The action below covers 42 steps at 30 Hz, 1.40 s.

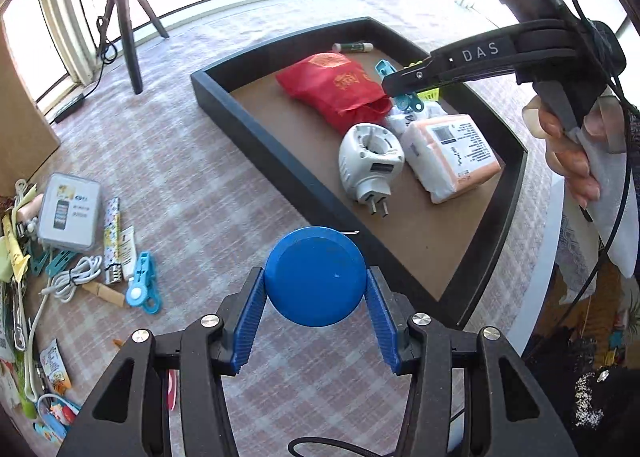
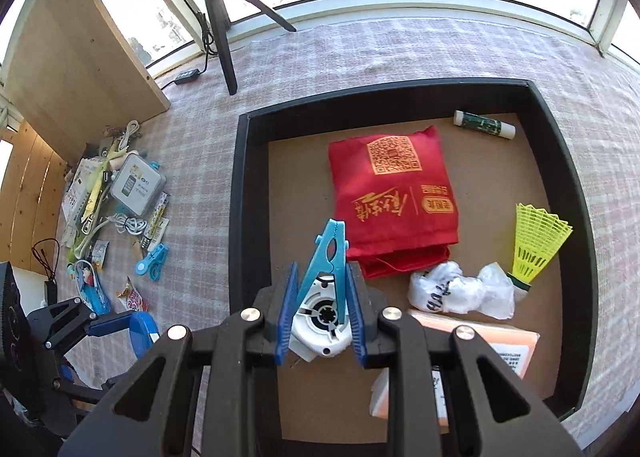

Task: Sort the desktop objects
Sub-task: 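Carry the lid and clothespin into the tray and release both, then move both grippers back to the pile toward the coffee packet and blue clip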

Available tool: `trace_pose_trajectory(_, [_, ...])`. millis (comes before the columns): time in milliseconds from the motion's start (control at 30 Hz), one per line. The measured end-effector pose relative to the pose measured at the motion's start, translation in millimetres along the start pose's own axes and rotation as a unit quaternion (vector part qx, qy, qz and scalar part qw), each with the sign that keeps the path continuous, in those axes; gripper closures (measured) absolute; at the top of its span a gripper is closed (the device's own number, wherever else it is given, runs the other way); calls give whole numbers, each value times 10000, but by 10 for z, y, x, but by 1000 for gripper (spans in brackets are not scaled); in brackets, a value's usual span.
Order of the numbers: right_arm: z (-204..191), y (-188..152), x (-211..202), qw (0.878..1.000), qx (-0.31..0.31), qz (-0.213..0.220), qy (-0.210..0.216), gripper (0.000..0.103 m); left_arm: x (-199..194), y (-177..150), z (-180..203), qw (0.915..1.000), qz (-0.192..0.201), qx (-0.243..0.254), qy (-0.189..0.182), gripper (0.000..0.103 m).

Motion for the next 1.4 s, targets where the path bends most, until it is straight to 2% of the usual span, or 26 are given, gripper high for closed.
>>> trace_pose_trajectory(167, [603, -205, 14, 9979, 583, -53, -282, 79, 332, 204, 546, 9982, -213, 500, -262, 55])
trace_pose_trajectory(333, [1050, -358, 31, 9940, 976, -75, -486, 79, 588, 293, 860, 9956, -426, 743, -384, 55])
trace_pose_trajectory(567, [1267, -473, 87, 9915, 1198, -185, -484, 79, 701, 335, 1072, 9931, -499, 957, -449, 55])
trace_pose_trajectory(633, [1267, -472, 112, 9909, 1254, -268, -406, 73, 685, 321, 1090, 9932, -493, 1002, -335, 52])
trace_pose_trajectory(667, [1254, -465, 104, 9909, 1271, -237, -369, 69, 661, 315, 1083, 9935, -461, 998, -298, 47])
trace_pose_trajectory(767, [1130, -425, 51, 9929, 1106, -111, -429, 67, 551, 294, 1004, 9950, -339, 886, -302, 46])
trace_pose_trajectory(867, [946, -354, 7, 9953, 860, 2, -439, 58, 436, 280, 856, 9971, -209, 696, -209, 46])
trace_pose_trajectory(1133, [313, -157, -78, 9996, 160, 174, -135, 57, 83, 42, 239, 9999, 106, -48, 102, 46])
trace_pose_trajectory(1267, [-149, -90, -100, 9991, -315, 242, 144, 51, -109, -203, -178, 9975, 253, -503, 438, 46])
trace_pose_trajectory(1400, [-717, -63, -104, 9941, -947, 296, 441, 46, -275, -516, -687, 9901, 342, -1148, 725, 46])
Point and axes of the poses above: each gripper's, at about its wrist camera, not at the fingertips, and x roughly the way its jaws point, z to its right, y to its top, the point moved 3 cm from there along x, roughly the way its jaws point, and after that the axes turned 12 degrees about -y, right-handed, at the moved point
